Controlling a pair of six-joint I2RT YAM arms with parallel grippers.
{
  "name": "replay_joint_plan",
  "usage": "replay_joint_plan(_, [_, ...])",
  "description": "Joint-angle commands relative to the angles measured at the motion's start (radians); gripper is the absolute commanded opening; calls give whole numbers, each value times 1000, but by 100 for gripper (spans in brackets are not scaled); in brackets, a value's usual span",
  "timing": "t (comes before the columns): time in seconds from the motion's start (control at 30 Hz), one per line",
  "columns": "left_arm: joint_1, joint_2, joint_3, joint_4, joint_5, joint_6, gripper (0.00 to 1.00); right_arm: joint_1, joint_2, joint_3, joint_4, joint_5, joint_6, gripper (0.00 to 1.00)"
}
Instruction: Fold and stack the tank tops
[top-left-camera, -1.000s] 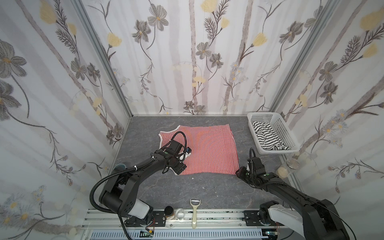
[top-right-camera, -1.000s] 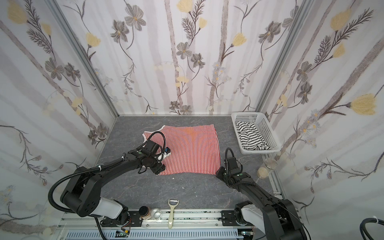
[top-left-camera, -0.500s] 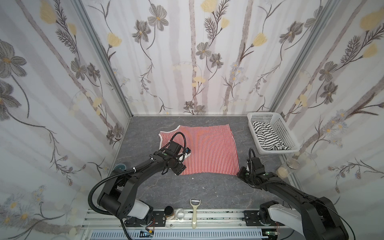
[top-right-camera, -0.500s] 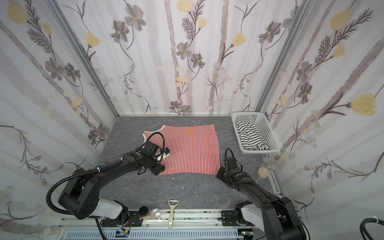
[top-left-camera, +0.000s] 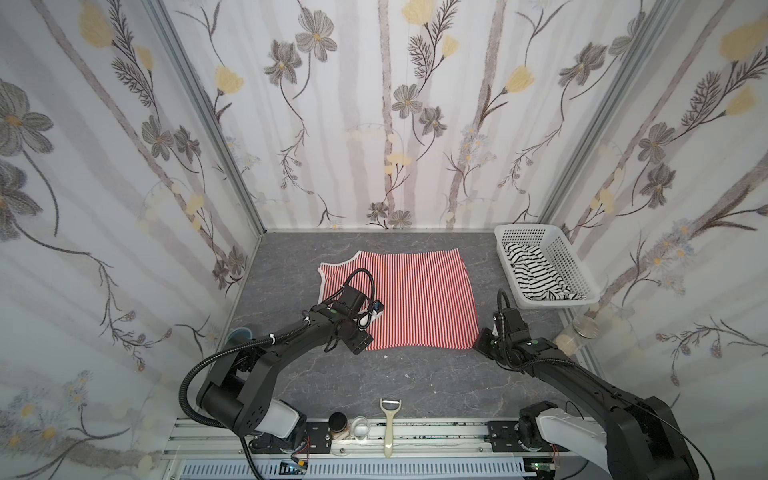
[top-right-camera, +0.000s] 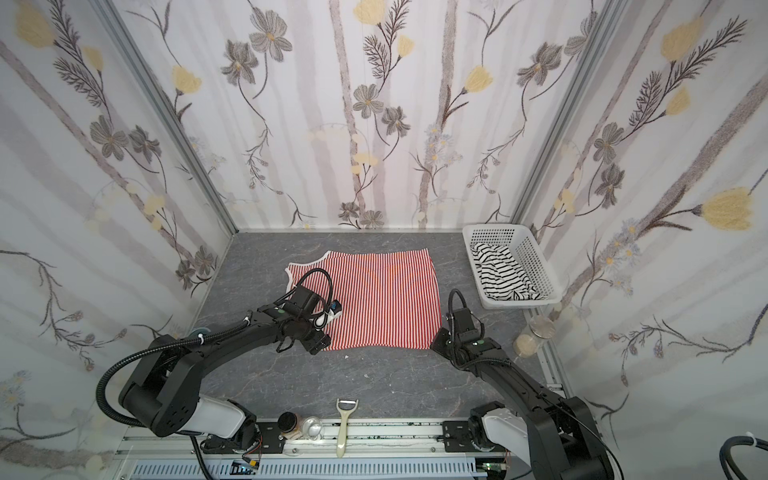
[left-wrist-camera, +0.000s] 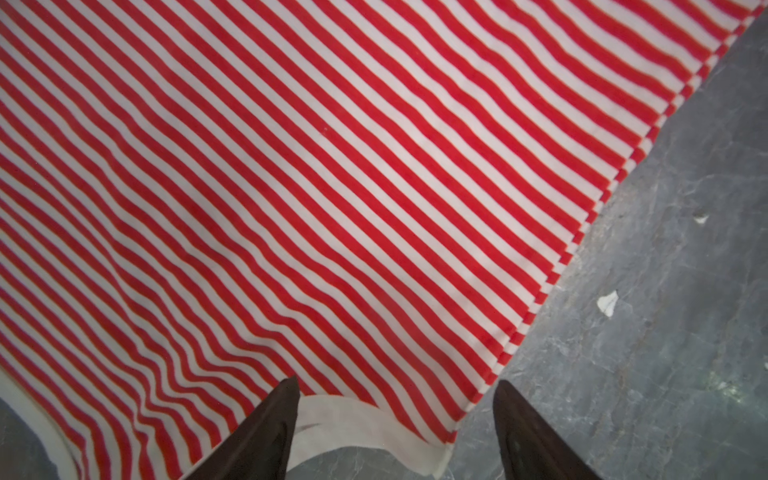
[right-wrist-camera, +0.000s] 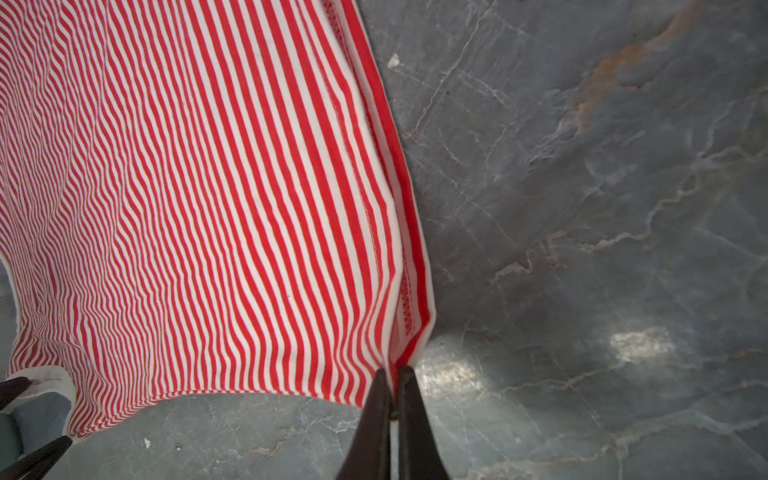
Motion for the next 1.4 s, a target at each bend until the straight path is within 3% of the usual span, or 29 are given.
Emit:
replay_joint_plan(0.0, [-19, -3, -17, 6, -5, 34, 75, 7, -19, 19, -21, 26, -4, 0])
replay_joint_plan(0.33, [-31, -27, -46, -22, -24, 65, 69, 9, -27, 48, -48, 34, -7, 0])
replay_joint_plan(0.53, [-31, -28, -64, -31, -5, 70, 53, 9, -26, 57, -51, 33, -9, 0])
replay_joint_plan(0.83, [-31, -21, -65, -31, -20, 75, 48, 11, -32, 51, -49, 35, -9, 0])
replay_joint_plan(1.07, [-30, -21, -75, -34, -21, 78, 37, 10, -29, 52, -47, 33, -9, 0])
replay_joint_plan(1.37, [-31, -27, -81, -44, -14, 97, 29, 10, -36, 68, -74, 41, -16, 0])
